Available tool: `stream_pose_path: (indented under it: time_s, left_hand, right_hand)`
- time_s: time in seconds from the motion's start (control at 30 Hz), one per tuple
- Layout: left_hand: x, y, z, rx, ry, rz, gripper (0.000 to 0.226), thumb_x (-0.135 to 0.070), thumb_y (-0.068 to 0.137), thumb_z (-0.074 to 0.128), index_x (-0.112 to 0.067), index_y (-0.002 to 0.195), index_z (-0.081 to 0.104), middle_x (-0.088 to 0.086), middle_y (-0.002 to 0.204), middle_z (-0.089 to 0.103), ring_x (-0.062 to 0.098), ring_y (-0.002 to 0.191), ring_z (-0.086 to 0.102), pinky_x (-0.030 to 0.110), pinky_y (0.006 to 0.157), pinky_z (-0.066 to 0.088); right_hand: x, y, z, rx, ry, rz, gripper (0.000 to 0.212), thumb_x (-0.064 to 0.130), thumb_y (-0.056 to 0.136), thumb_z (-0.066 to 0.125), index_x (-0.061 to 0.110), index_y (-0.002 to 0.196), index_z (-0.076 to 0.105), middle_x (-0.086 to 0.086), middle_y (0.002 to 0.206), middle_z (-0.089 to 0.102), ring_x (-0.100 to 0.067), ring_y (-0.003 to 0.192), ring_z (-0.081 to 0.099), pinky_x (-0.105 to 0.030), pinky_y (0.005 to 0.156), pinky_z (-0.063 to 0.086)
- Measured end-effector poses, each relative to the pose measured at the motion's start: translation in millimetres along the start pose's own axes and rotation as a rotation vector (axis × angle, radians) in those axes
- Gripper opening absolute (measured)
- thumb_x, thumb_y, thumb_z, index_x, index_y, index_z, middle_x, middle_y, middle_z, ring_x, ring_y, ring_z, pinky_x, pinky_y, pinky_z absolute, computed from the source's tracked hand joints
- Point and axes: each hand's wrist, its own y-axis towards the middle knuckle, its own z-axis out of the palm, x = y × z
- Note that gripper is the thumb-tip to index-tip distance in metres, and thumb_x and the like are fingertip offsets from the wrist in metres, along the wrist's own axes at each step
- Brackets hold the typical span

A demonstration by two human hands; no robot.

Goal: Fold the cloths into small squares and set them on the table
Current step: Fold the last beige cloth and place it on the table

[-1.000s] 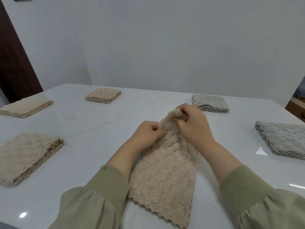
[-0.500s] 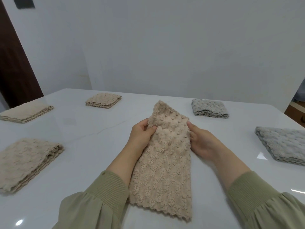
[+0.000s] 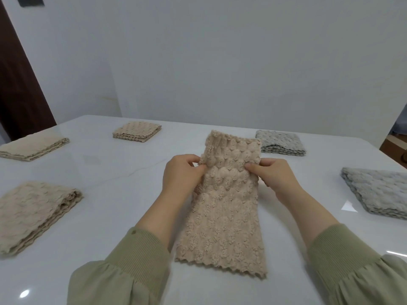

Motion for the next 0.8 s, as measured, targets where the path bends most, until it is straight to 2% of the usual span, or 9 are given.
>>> stream_pose_path:
  time_s: [0.07, 0.17, 0.27, 0.4, 0.43, 0.5, 0.57, 0.7, 0.8]
  left_hand:
    - [-1, 0, -2, 0.038, -0.118, -0.064, 0.014, -0.013, 0.079, 0.069, -0.02, 0.067, 0.069, -0.002, 0.048, 0.052, 0.009, 0.041, 0.042, 0.021, 0.049, 0.034]
    - [-2, -1, -4, 0.094, -0.306, -0.188, 0.01, -0.004, 0.085, 0.062, -0.008, 0.077, 0.067, 0.001, 0.047, 0.059, 0.009, 0.035, 0.046, 0.017, 0.04, 0.036]
    - [-2, 0, -3, 0.128, -0.479, -0.253, 0.01, -0.001, 0.09, 0.056, -0.006, 0.087, 0.064, 0.004, 0.065, 0.071, 0.011, 0.05, 0.063, 0.019, 0.046, 0.049]
    - [-1, 3, -2, 0.167, -0.788, -0.38, 0.012, -0.006, 0.091, 0.054, -0.006, 0.094, 0.066, 0.01, 0.089, 0.074, 0.018, 0.077, 0.072, 0.023, 0.065, 0.058]
    - [1, 3, -1, 0.181, -0.846, -0.439, 0.012, -0.008, 0.09, 0.054, -0.005, 0.094, 0.065, 0.012, 0.088, 0.073, 0.018, 0.074, 0.072, 0.024, 0.065, 0.058]
    - [8, 3, -1, 0.198, -0.93, -0.548, 0.018, -0.013, 0.093, 0.047, -0.002, 0.094, 0.061, 0.012, 0.073, 0.069, 0.016, 0.054, 0.067, 0.021, 0.053, 0.056]
    - [15, 4, -4, 0.196, -0.946, -0.618, 0.029, -0.023, 0.098, 0.041, -0.003, 0.09, 0.059, 0.007, 0.058, 0.062, 0.015, 0.043, 0.061, 0.021, 0.045, 0.052]
    - [14, -4, -13, 0.227, -0.884, -0.633, 0.021, -0.026, 0.095, 0.052, -0.007, 0.091, 0.057, 0.008, 0.072, 0.055, 0.015, 0.043, 0.058, 0.021, 0.042, 0.049]
    - [10, -14, -19, 0.289, -0.712, -0.593, 0.014, -0.026, 0.092, 0.059, -0.013, 0.098, 0.056, 0.009, 0.082, 0.059, 0.016, 0.052, 0.06, 0.023, 0.047, 0.051]
  right_hand:
    - [3, 2, -3, 0.03, -0.062, 0.006, 0.032, 0.016, 0.082, 0.071, -0.014, 0.089, 0.065, 0.0, 0.05, 0.046, -0.002, 0.033, 0.032, -0.01, 0.038, 0.025]
    - [6, 1, -5, 0.087, -0.183, 0.035, 0.035, 0.019, 0.084, 0.066, -0.016, 0.079, 0.061, -0.003, 0.045, 0.041, -0.008, 0.035, 0.027, -0.014, 0.037, 0.023]
    - [8, 1, -3, 0.016, -0.177, -0.032, 0.034, 0.017, 0.086, 0.062, -0.014, 0.073, 0.059, -0.005, 0.042, 0.044, -0.008, 0.032, 0.03, -0.013, 0.037, 0.026]
    - [7, -3, 14, -0.126, -0.051, -0.18, 0.023, 0.011, 0.089, 0.055, 0.006, 0.07, 0.065, -0.004, 0.054, 0.063, -0.005, 0.04, 0.051, -0.016, 0.048, 0.043]
    - [2, -5, 20, -0.14, -0.054, -0.189, 0.025, 0.012, 0.089, 0.054, 0.011, 0.067, 0.065, -0.002, 0.056, 0.064, -0.005, 0.044, 0.054, -0.019, 0.051, 0.045]
    - [-12, -10, 31, -0.117, -0.052, -0.17, 0.028, 0.009, 0.088, 0.052, 0.014, 0.063, 0.064, -0.004, 0.055, 0.06, -0.011, 0.049, 0.052, -0.026, 0.052, 0.043]
    - [-16, -18, 34, -0.072, 0.096, -0.082, 0.033, -0.005, 0.083, 0.046, 0.013, 0.063, 0.065, -0.008, 0.054, 0.057, -0.018, 0.051, 0.05, -0.029, 0.052, 0.041]
    - [-9, -35, 31, -0.005, 0.327, 0.003, 0.037, -0.014, 0.079, 0.041, 0.009, 0.068, 0.068, -0.011, 0.06, 0.054, -0.018, 0.053, 0.042, -0.029, 0.049, 0.033]
    - [-2, -45, 29, -0.007, 0.331, 0.023, 0.036, -0.009, 0.085, 0.042, 0.01, 0.09, 0.072, -0.01, 0.059, 0.053, -0.018, 0.047, 0.039, -0.024, 0.043, 0.031]
